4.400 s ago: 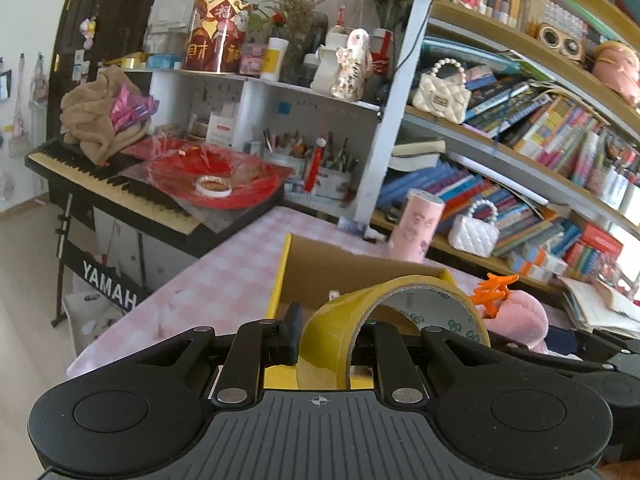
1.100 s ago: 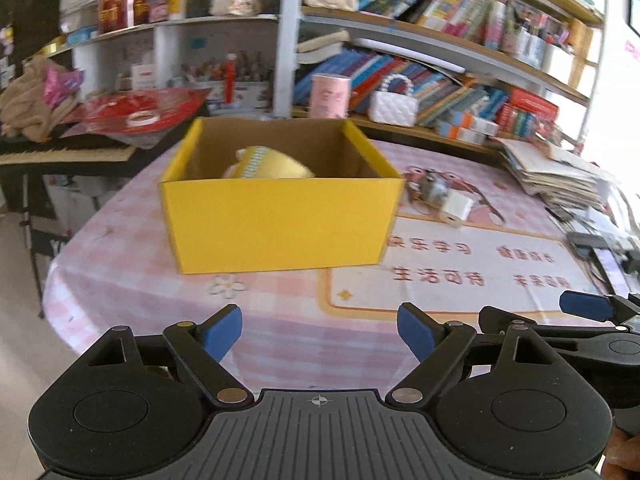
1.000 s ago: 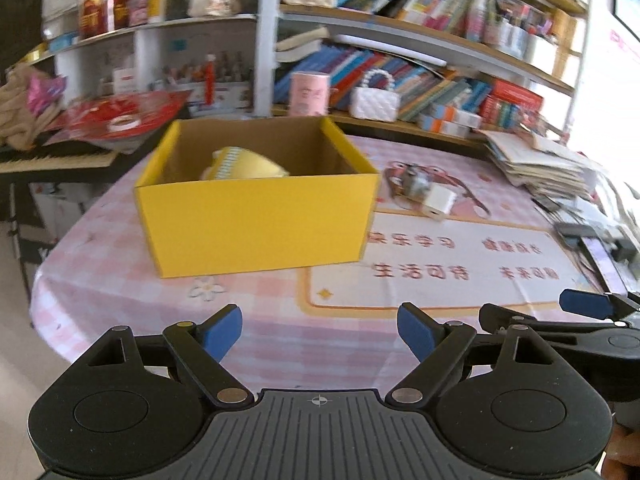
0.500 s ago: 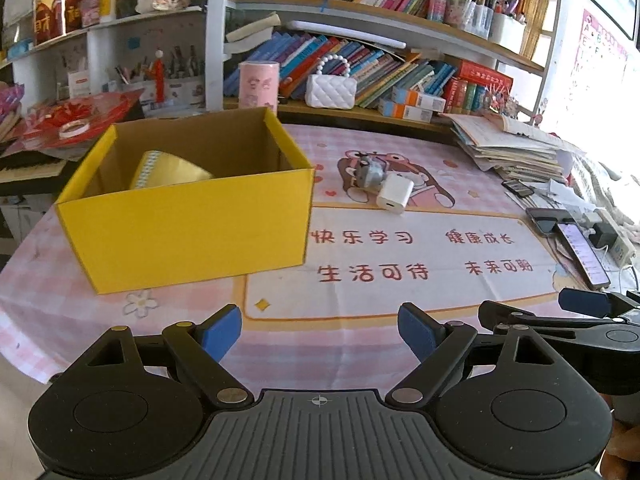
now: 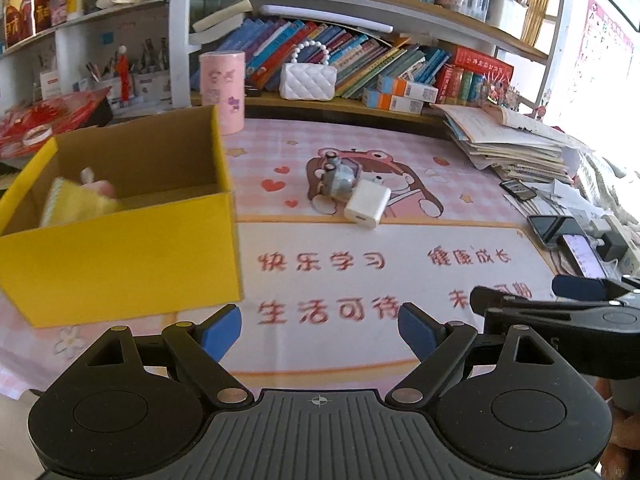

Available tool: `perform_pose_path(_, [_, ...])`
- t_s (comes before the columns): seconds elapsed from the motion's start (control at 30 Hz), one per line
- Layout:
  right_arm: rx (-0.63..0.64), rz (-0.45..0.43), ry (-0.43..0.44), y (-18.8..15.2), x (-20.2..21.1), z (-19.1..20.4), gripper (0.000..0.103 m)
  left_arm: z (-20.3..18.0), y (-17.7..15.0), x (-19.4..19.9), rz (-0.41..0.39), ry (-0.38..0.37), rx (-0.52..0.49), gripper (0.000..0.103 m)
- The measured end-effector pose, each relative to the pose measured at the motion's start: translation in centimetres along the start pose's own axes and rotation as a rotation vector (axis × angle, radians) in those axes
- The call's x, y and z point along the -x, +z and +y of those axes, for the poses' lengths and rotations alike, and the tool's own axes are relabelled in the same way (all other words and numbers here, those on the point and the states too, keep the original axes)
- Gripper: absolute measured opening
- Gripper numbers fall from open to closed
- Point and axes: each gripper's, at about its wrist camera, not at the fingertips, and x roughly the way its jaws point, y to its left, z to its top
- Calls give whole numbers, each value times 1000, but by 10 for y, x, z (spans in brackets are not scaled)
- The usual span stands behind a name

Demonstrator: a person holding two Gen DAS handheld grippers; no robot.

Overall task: Organize objects
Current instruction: 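Withdraw both tools from the box toward the white charger and grey truck, then grasp the white charger with the left tool while the right tool grasps the mint-green object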

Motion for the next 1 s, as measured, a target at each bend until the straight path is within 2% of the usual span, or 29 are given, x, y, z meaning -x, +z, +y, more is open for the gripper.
perform_pose_path(0.27, [-5,-48,43,38,-36,-38,85,-31,30,-40,-19,67,-22,87])
perform_pose_path(0.53, [-25,-56,85,69,-73,-65,83,-49,57,-90,-13,108,-47,86])
perform_pose_path(0.87, [-47,-77,92,101,-104,-87,83,-65,78,-162,8,123,-81,68])
perform_pose_path(1.0, [-47,-78,93,108,-110,-92,83,-69,84,-186,28,106,-79,66])
